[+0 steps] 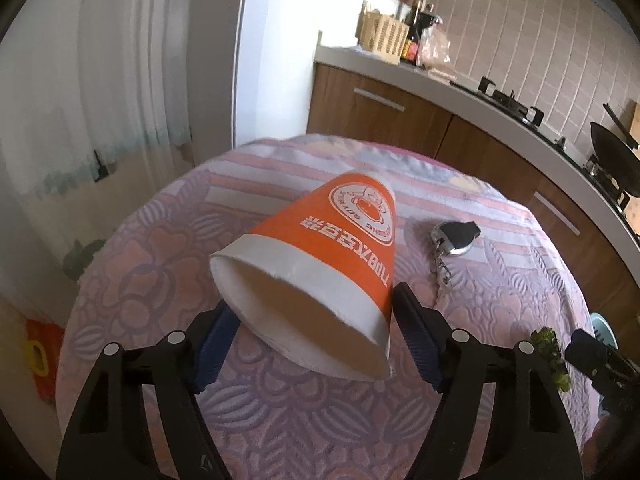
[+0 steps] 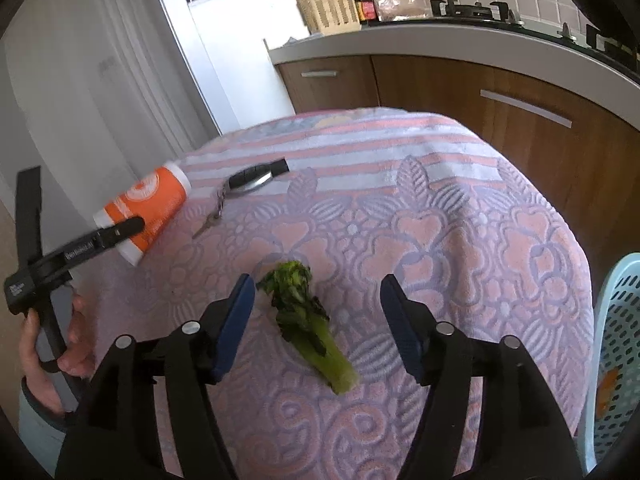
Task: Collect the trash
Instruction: 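Grasp the green vegetable stalk with the right gripper while the left grasps the orange paper cup, then carry the stalk and cup over the blue basket and open both grippers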
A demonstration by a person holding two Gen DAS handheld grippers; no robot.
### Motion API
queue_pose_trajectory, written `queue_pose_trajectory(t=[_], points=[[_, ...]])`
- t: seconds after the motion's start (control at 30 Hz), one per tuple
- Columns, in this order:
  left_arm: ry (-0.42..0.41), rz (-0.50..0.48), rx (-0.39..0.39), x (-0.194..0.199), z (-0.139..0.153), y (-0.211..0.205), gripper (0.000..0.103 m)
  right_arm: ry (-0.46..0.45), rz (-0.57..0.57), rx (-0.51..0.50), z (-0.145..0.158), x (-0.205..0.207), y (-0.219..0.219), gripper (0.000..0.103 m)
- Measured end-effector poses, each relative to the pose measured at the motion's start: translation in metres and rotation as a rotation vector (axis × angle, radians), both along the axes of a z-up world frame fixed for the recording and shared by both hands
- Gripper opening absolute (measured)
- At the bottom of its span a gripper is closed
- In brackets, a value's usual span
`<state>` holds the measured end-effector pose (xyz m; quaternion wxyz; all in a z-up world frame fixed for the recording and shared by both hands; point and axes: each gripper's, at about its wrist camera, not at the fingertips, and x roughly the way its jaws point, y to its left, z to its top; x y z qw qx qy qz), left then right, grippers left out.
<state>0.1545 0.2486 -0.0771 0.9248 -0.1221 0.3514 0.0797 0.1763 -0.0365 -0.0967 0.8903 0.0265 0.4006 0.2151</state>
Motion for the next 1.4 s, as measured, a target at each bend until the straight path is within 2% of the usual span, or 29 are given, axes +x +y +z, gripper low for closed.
queue_pose_trajectory(t=[0.1, 0.17, 0.2, 0.37, 0.47, 0.5, 0.53, 0.63, 0.67, 0.87, 1.07, 1.3, 1.4], points=[[-0.051, -0.011, 0.037, -0.008, 0.006, -0.007, 0.067, 0.035, 0.052, -0.061, -0.007, -0.001, 0.013, 0.063], [-0.048, -0.019, 0.046, -0.008, 0.006, -0.01, 0.05, 0.031, 0.068, -0.108, -0.01, -0.003, 0.022, 0.063], [-0.037, -0.027, 0.046, -0.007, 0.004, -0.011, 0.048, 0.025, 0.074, -0.127, -0.011, -0.004, 0.026, 0.063], [-0.031, -0.054, -0.011, -0.005, 0.003, -0.004, 0.048, 0.041, 0.077, -0.15, -0.016, 0.003, 0.033, 0.062], [-0.039, -0.051, -0.017, -0.006, 0.002, -0.004, 0.048, 0.038, 0.067, -0.143, -0.017, 0.004, 0.03, 0.041], [-0.042, -0.051, -0.014, -0.006, 0.002, -0.005, 0.048, 0.035, 0.072, -0.144, -0.017, 0.003, 0.031, 0.023], [-0.045, -0.049, -0.008, -0.007, 0.003, -0.006, 0.047, 0.032, 0.076, -0.147, -0.017, 0.003, 0.032, 0.02], [-0.074, -0.049, 0.016, -0.011, 0.006, -0.011, 0.042, 0.002, 0.078, -0.143, -0.013, -0.002, 0.032, 0.018], [-0.084, -0.056, 0.017, -0.012, 0.007, -0.012, 0.037, -0.01, 0.079, -0.136, -0.011, -0.004, 0.031, 0.018], [-0.106, -0.072, 0.006, -0.02, 0.012, -0.014, 0.036, -0.037, 0.077, -0.077, -0.002, -0.008, 0.021, 0.018], [-0.172, -0.091, 0.006, -0.044, 0.036, -0.027, 0.036, -0.077, 0.07, -0.049, 0.015, -0.018, 0.012, 0.017], [-0.249, -0.186, 0.019, -0.058, 0.07, -0.076, 0.036, -0.15, 0.021, -0.015, 0.049, -0.036, -0.016, 0.017], [-0.269, -0.248, -0.008, -0.057, 0.079, -0.106, 0.037, -0.176, -0.02, -0.004, 0.061, -0.044, -0.036, 0.017]])
